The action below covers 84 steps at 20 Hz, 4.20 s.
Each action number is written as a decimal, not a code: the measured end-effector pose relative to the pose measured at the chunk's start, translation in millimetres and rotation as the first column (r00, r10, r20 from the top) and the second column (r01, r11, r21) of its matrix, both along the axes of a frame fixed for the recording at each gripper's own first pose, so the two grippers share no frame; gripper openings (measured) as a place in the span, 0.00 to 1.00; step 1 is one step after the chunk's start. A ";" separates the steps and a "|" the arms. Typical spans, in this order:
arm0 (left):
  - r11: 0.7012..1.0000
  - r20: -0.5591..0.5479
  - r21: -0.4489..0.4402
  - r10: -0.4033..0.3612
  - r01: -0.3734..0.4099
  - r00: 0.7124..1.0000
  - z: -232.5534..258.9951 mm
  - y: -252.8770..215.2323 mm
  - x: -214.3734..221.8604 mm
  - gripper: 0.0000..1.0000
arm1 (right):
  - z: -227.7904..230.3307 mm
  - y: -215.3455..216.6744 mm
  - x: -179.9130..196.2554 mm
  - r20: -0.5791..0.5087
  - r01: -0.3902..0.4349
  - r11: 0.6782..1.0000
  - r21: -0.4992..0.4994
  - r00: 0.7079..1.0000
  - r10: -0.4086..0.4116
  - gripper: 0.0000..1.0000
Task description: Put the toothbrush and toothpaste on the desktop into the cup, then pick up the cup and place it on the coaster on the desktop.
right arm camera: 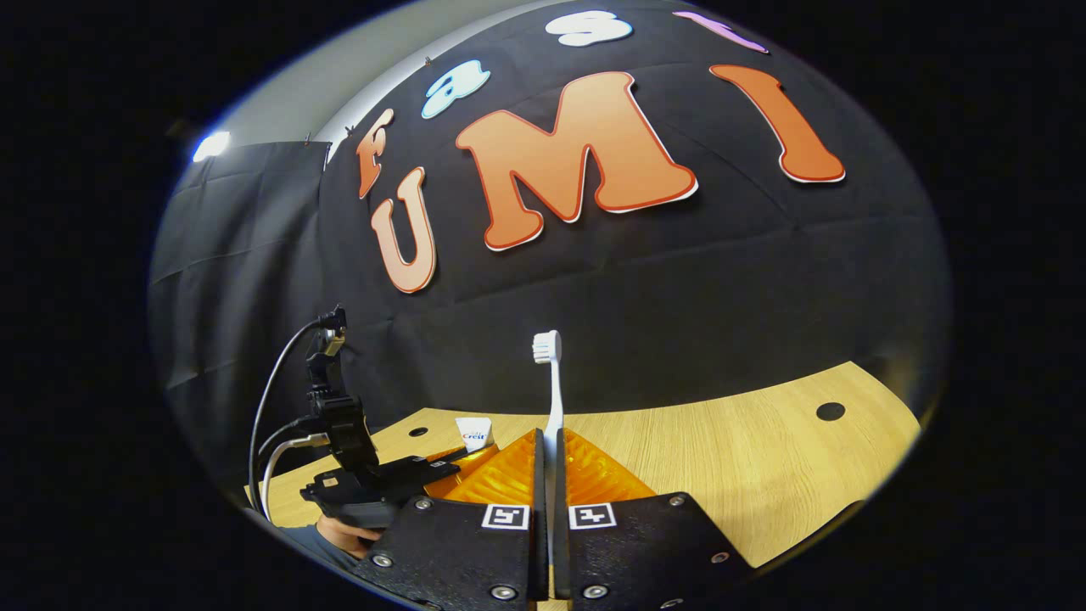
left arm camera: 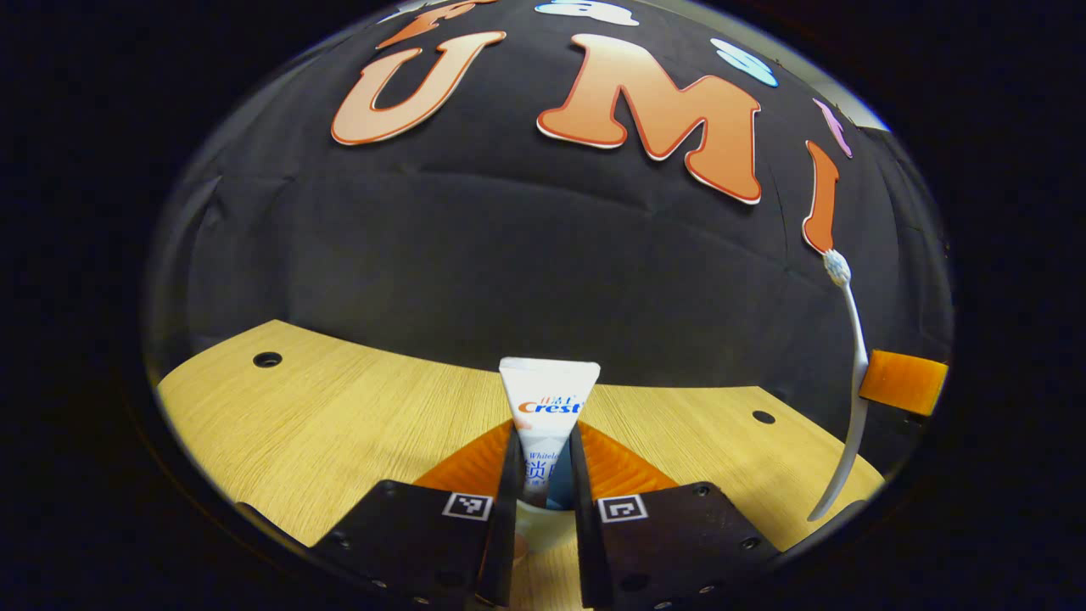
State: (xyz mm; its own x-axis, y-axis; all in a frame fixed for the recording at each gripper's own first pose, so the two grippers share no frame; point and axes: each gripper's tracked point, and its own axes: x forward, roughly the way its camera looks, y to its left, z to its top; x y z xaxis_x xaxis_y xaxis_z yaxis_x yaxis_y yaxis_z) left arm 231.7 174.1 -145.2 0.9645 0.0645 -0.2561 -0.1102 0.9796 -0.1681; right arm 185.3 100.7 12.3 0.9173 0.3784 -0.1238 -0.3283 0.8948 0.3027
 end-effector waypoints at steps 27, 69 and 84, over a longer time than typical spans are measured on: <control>0.987 0.047 0.083 0.136 -0.139 0.990 22.6 87.3 -100.8 0.96 | -5.0 94.2 102.2 0.164 -0.036 0.984 0.176 0.987 0.007 0.02; 0.943 -0.708 0.088 -0.168 0.321 0.686 -23.9 5.3 -50.6 0.95 | 5.3 -46.4 -67.0 0.113 0.016 0.990 -0.143 0.994 0.000 0.92; 0.925 -0.850 0.114 -0.097 0.362 0.517 -41.3 -2.8 -40.2 0.33 | 4.2 -52.4 -119.4 0.109 -0.038 0.976 -0.214 0.992 0.062 0.95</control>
State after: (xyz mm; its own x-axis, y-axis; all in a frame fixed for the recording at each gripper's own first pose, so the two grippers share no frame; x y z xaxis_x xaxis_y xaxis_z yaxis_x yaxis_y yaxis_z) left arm 191.5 171.3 -186.5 0.3237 0.0598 -0.9443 0.1673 0.9786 0.1194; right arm 65.8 48.3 16.5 0.9106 0.4008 -0.1008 -0.3958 0.9160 0.0662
